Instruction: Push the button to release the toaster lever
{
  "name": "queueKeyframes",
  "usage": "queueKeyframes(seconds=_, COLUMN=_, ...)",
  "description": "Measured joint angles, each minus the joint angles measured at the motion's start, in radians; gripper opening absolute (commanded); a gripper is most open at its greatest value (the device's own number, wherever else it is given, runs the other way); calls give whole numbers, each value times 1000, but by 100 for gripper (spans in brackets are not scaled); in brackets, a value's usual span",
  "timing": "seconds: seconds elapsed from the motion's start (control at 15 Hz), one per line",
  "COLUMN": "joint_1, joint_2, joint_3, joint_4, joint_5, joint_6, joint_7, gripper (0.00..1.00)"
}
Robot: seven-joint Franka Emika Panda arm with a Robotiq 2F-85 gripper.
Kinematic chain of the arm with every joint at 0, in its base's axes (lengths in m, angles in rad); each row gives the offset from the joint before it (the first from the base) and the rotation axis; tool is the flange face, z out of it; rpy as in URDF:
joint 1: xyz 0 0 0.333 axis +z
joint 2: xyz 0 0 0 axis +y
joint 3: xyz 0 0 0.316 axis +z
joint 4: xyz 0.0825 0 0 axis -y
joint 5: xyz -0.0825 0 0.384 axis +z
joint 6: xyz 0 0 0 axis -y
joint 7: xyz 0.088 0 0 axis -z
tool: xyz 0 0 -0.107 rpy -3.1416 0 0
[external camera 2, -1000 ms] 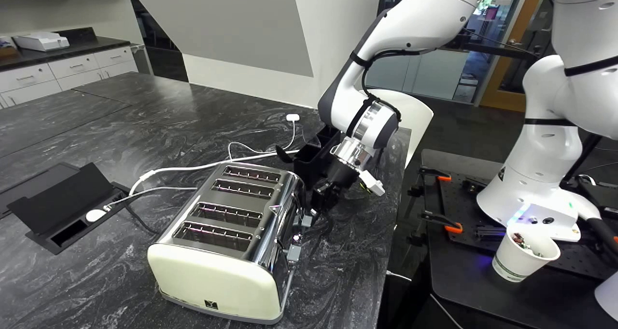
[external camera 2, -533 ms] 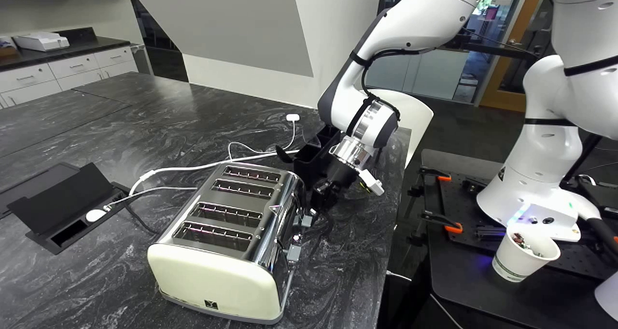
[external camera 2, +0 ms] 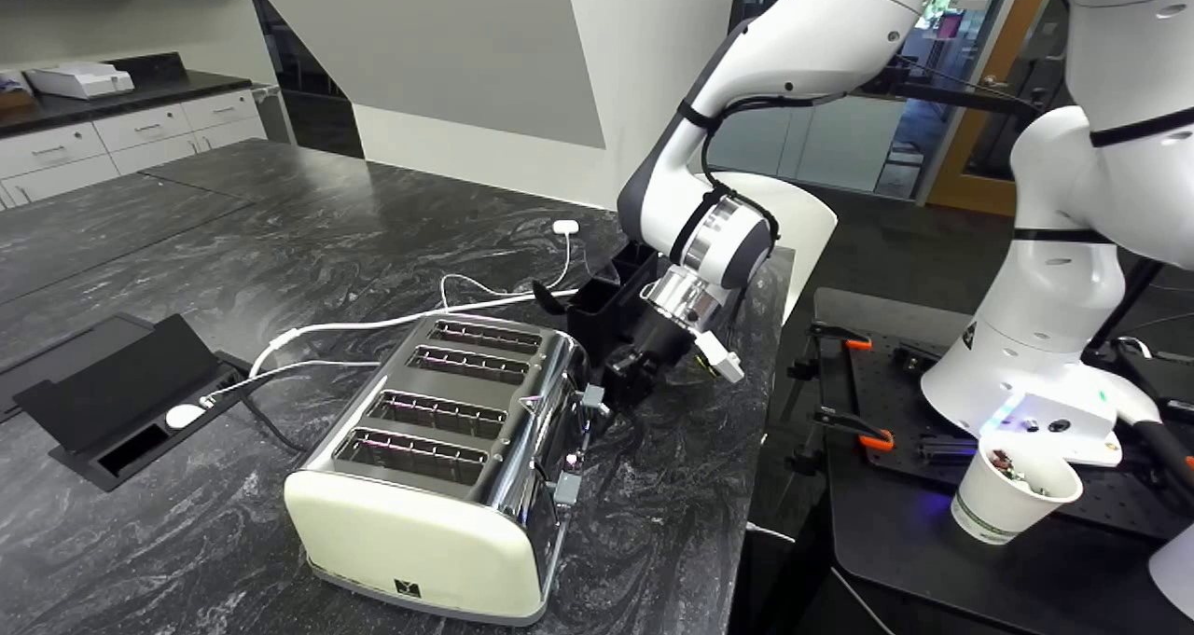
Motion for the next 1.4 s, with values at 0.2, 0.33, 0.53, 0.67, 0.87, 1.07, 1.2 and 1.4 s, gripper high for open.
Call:
queueKeyframes(seconds=0.2, joint_1=6, joint_2=-10, joint_3=2, joint_4=-4, joint_5=3, joint_6=19, joint_7=-19, gripper=0)
queueKeyframes(seconds=0.33, joint_1=18, joint_2=-50, joint_3=4, joint_4=-24, joint_5=3, joint_6=54, joint_7=-36, gripper=0)
queueKeyframes(seconds=0.53, joint_1=44, joint_2=-172, joint_3=15, joint_4=-105, joint_5=3, joint_6=183, joint_7=-52, gripper=0)
queueKeyframes(seconds=0.67, joint_1=69, joint_2=-278, joint_3=23, joint_4=-174, joint_5=4, joint_6=294, joint_7=-55, gripper=0)
queueKeyframes(seconds=0.87, joint_1=102, joint_2=-441, joint_3=38, joint_4=-259, joint_5=40, joint_6=415, joint_7=-103, gripper=0)
queueKeyframes(seconds=1.07, joint_1=117, joint_2=-606, joint_3=63, joint_4=-315, joint_5=102, joint_6=505, joint_7=-189, gripper=0)
queueKeyframes(seconds=1.2, joint_1=115, joint_2=-713, joint_3=90, joint_4=-333, joint_5=153, joint_6=563, joint_7=-262, gripper=0)
queueKeyframes(seconds=1.4, joint_1=97, joint_2=-845, joint_3=149, joint_4=-347, joint_5=196, joint_6=614, joint_7=-334, gripper=0)
